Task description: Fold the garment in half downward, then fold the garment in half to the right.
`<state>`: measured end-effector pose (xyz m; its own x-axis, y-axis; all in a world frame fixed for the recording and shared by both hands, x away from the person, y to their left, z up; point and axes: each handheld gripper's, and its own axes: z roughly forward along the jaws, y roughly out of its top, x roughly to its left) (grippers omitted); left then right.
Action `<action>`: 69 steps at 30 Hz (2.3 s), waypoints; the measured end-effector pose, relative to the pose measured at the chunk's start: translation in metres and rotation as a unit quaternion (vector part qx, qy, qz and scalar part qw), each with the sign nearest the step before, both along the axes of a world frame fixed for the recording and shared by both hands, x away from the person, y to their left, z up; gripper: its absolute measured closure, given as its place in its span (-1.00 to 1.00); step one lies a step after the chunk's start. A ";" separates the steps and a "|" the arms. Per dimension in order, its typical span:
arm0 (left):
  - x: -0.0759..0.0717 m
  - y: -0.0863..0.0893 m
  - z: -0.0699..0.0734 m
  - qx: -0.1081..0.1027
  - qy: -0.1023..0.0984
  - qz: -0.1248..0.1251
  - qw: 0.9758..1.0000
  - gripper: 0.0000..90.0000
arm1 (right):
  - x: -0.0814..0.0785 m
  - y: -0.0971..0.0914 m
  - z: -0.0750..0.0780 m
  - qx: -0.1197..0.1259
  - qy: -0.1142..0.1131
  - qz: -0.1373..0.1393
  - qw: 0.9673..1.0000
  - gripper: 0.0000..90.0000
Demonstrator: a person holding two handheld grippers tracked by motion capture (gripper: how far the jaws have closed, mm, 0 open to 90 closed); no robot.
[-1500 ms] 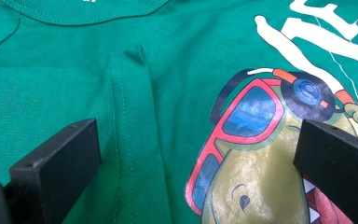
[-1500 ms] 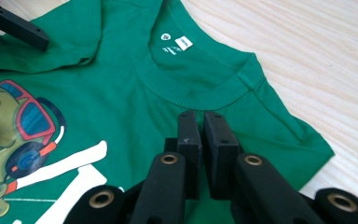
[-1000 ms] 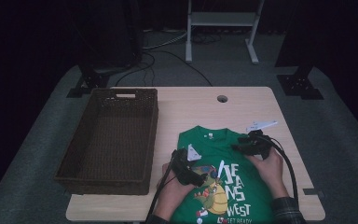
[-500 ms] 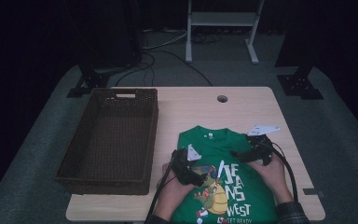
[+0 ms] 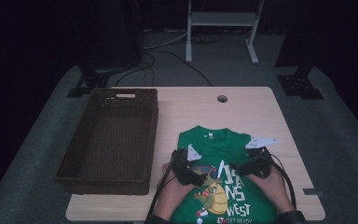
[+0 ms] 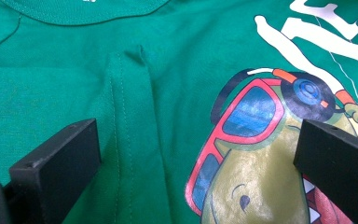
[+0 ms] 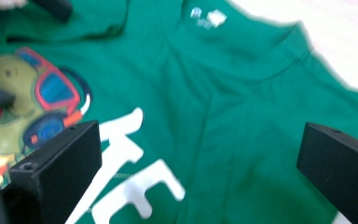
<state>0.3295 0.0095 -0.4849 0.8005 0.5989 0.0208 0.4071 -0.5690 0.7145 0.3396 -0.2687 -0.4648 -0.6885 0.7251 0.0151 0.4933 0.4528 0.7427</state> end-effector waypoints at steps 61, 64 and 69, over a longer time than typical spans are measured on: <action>-0.090 -0.020 -0.001 -0.002 0.004 0.005 1.000 -1.00 | -0.079 -0.024 -0.022 -0.026 0.017 0.034 0.999 -1.00; -0.096 -0.022 -0.001 -0.001 0.005 0.001 1.000 -1.00 | -0.086 -0.026 -0.022 -0.026 0.018 0.035 0.999 -1.00; -0.103 -0.023 -0.001 -0.004 0.006 -0.004 1.000 -1.00 | -0.096 -0.030 -0.022 -0.027 0.017 0.036 0.999 -1.00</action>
